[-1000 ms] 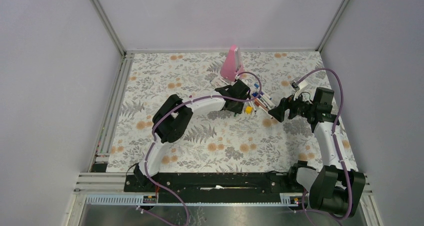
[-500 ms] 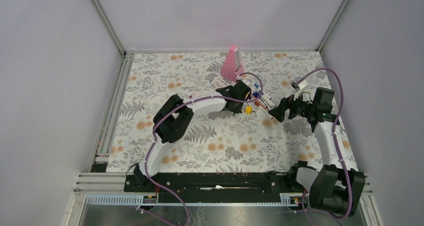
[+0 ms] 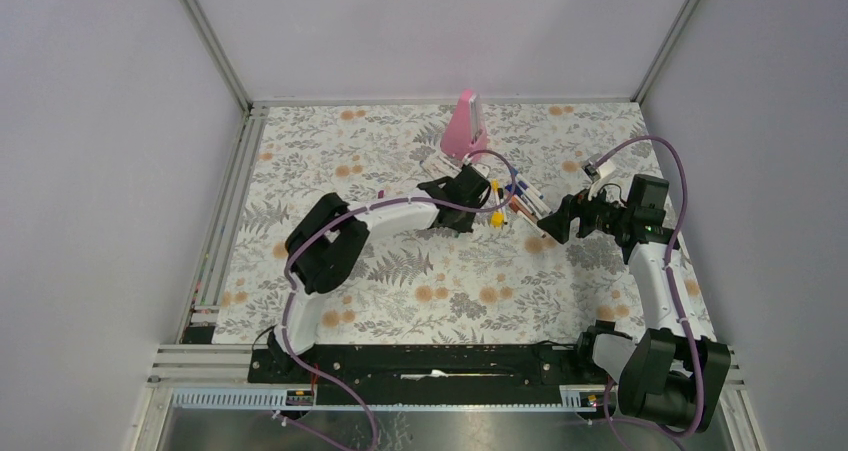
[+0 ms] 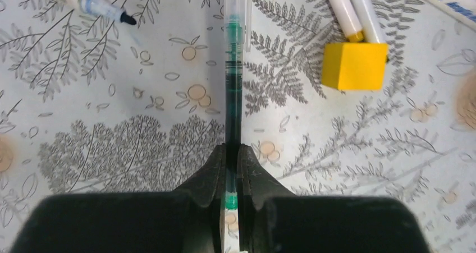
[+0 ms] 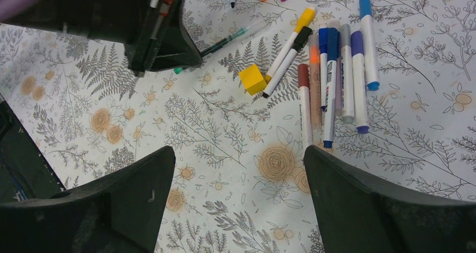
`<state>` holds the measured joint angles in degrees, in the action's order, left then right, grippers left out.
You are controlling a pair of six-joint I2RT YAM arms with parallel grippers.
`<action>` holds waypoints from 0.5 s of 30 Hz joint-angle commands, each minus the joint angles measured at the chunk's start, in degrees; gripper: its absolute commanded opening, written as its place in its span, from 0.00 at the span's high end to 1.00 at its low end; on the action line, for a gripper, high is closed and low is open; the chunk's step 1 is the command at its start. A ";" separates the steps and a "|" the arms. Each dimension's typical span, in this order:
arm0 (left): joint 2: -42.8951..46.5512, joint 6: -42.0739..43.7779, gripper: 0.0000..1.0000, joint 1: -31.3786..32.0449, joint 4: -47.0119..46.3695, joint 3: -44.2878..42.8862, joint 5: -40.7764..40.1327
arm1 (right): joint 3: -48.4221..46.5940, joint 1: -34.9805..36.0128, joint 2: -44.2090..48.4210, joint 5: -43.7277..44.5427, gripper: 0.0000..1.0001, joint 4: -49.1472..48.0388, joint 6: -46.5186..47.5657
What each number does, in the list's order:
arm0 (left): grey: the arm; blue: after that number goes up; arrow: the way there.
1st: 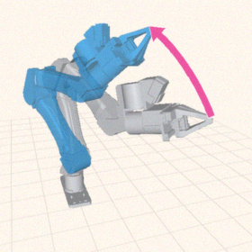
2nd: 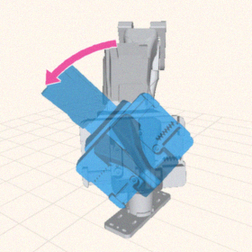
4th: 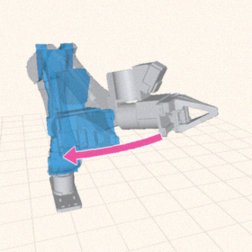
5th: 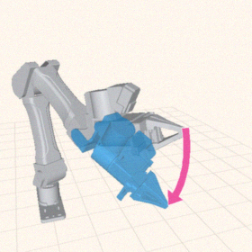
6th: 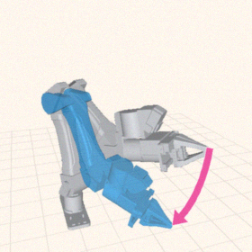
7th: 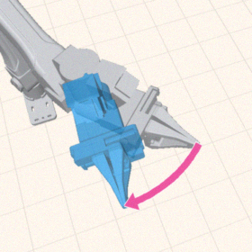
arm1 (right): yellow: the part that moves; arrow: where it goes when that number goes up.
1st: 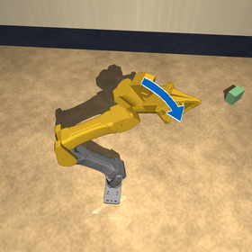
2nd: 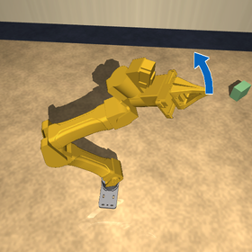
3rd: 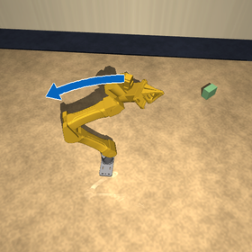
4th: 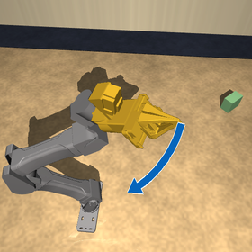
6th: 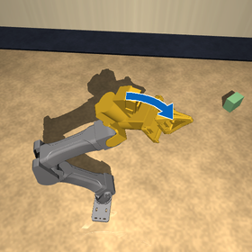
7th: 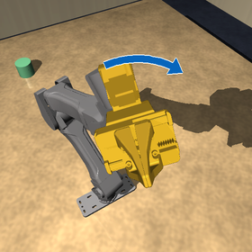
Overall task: Open the pen caps
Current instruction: Pick up the pen from the center of the board.
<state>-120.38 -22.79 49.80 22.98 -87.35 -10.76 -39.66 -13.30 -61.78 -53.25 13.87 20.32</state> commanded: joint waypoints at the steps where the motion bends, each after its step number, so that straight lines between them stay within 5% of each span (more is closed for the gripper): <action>1: 10.15 -1.05 1.00 -0.06 -6.91 4.17 2.61 | -1.00 -0.32 -0.19 -2.15 0.08 -0.37 1.07; 10: 26.65 -7.34 1.00 0.16 -31.39 25.11 13.02 | 0.42 -0.32 -1.20 -10.63 0.09 -3.24 -2.92; 12: 29.47 -10.78 1.00 0.20 -39.49 30.26 14.69 | 2.53 -0.32 -1.61 -16.17 0.09 -10.58 -11.15; 15: 32.38 -15.84 1.00 0.27 -49.05 35.67 16.47 | 8.61 -0.32 -2.11 -22.99 0.10 -33.94 -31.66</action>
<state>-92.01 -30.81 49.82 -6.48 -57.52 0.91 -36.84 -13.45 -63.07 -64.34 5.72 11.90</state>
